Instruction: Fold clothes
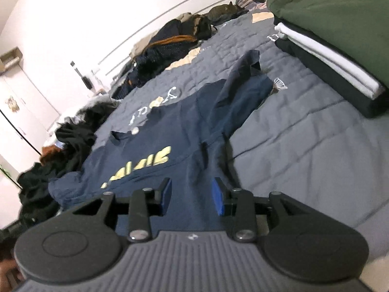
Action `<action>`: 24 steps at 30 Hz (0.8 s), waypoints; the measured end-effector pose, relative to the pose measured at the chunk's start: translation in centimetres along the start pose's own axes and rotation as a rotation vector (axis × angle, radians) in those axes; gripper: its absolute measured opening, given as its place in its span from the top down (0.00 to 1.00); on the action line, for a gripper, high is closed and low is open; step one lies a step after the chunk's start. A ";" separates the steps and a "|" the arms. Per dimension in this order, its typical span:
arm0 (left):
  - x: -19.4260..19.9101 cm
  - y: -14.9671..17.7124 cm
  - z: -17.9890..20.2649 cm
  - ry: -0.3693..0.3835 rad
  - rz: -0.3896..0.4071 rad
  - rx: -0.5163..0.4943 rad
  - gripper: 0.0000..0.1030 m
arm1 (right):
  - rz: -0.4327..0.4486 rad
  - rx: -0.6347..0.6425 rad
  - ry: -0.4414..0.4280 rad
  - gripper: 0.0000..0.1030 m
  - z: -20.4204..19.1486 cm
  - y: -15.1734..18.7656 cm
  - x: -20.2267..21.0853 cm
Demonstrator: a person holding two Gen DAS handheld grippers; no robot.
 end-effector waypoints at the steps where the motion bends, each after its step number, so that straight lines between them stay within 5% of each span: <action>1: 0.5 0.3 -0.3 0.000 -0.003 0.039 0.34 | 0.004 -0.030 0.001 0.66 0.0 0.3 0.3; 17: 3.1 5.5 -11.5 -0.131 -0.131 0.624 0.36 | -0.050 -0.399 0.024 0.66 1.2 5.4 1.5; 21: 2.6 6.1 -12.4 -0.130 -0.140 0.694 0.38 | -0.062 -0.436 0.031 0.66 1.7 6.1 1.3; 24: 2.2 6.2 -12.4 -0.125 -0.133 0.689 0.52 | -0.071 -0.465 0.036 0.66 2.1 6.6 1.1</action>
Point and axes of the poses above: each gripper's, at about its wrist camera, not at the fingertips, and x roughly against the way its jaws point, z to its right, y to its underside, the point moved 4 cm from there along -x, roughly the way its jaws point, and after that the axes turned 14 degrees about z, right-handed, at the moved point
